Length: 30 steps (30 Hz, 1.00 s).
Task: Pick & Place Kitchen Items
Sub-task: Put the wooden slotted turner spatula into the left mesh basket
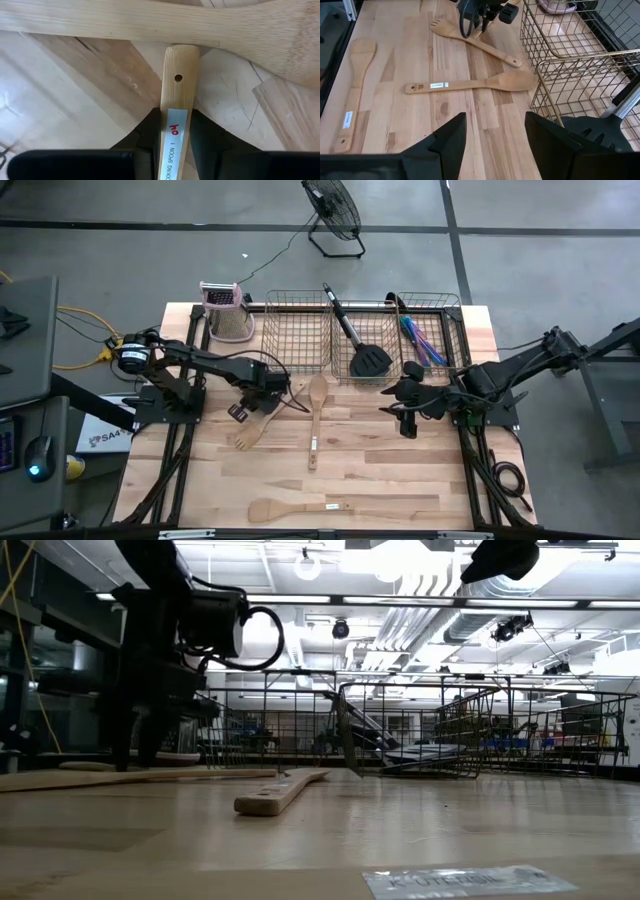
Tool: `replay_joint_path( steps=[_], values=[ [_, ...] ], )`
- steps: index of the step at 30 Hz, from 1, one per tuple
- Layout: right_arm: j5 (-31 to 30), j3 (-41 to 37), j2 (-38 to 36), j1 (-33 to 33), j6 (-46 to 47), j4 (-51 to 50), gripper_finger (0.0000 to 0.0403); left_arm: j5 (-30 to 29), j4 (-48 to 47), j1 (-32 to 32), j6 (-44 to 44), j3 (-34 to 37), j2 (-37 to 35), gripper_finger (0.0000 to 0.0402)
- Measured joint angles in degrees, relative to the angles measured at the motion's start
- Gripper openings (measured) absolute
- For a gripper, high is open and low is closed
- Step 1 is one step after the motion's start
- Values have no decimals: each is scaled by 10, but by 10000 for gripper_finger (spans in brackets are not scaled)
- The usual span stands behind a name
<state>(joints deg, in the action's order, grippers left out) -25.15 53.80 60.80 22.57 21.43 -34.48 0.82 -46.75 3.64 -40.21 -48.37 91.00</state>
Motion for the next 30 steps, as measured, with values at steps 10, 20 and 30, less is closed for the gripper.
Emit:
replay_joint_path(
  steps=[10, 20, 30],
  values=[
    [0, 0, 0, 0, 8, 0, 195, -5, -39, 1, 10, -54, -1, 73],
    [0, 0, 0, 0, 12, -13, 195, -2, -93, -12, 32, -119, -1, 73],
    [0, 0, 0, 0, 13, -15, 195, 0, -128, -52, 62, -155, -2, 73]
  ],
)
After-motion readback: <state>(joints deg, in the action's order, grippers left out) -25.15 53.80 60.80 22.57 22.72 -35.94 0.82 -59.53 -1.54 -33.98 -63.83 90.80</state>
